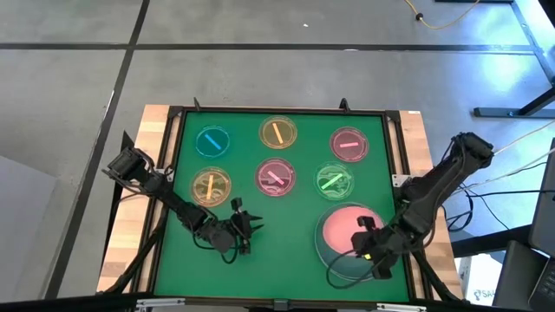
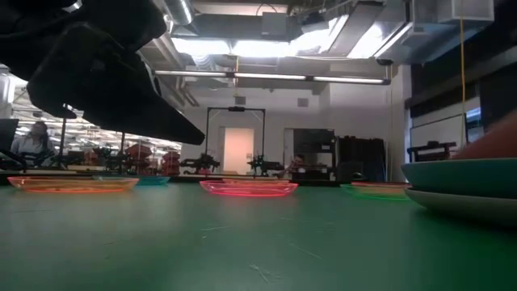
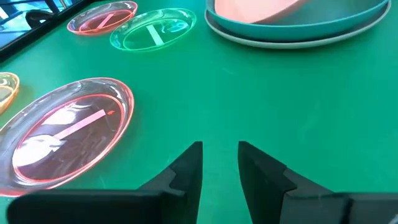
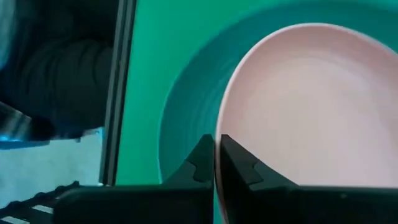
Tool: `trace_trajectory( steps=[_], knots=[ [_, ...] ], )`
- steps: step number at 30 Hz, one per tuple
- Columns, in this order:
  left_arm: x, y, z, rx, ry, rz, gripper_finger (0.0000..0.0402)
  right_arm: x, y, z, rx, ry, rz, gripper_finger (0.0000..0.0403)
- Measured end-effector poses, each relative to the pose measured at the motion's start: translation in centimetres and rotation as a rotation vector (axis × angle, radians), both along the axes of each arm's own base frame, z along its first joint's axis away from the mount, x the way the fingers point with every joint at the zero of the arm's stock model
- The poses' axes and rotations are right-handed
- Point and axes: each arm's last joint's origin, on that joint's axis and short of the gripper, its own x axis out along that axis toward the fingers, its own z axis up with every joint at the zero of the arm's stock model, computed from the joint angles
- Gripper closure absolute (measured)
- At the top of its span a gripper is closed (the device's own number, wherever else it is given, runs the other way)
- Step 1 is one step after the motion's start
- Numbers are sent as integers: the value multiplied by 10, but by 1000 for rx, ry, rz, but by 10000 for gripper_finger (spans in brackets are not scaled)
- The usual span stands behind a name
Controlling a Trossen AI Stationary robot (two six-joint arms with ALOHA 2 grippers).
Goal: Stack plastic plates
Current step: Stack the light pink plate on top of the light blue plate, then stack the green plate on top of the light pink plate
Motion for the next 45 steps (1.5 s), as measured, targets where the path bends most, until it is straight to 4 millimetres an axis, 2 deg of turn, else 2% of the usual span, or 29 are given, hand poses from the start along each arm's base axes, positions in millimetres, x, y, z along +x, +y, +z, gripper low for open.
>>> trace_trajectory(
  steps=[7, 16, 20, 26, 34, 39, 45],
  knots=[
    [3, 5, 0, 0, 0, 19, 306, 5, 4, -20, 37, -25, -24, 383],
    [3, 4, -1, -27, 18, -25, 306, 13, -2, -20, 35, -34, -10, 262],
    [3, 4, -1, -28, 18, -26, 306, 25, -13, -9, 10, -32, -1, 231],
    [3, 4, -1, -29, 18, -26, 306, 41, -43, 2, -210, -58, -85, 228],
    [3, 3, -1, -35, 17, -25, 306, 47, -93, -3, -453, 60, -255, 241],
    [3, 3, -1, -48, 26, -44, 306, 52, -123, -14, -513, 111, -301, 241],
    [3, 3, -1, -48, 27, -45, 306, 53, -168, -37, -527, 155, -380, 242]
  ],
)
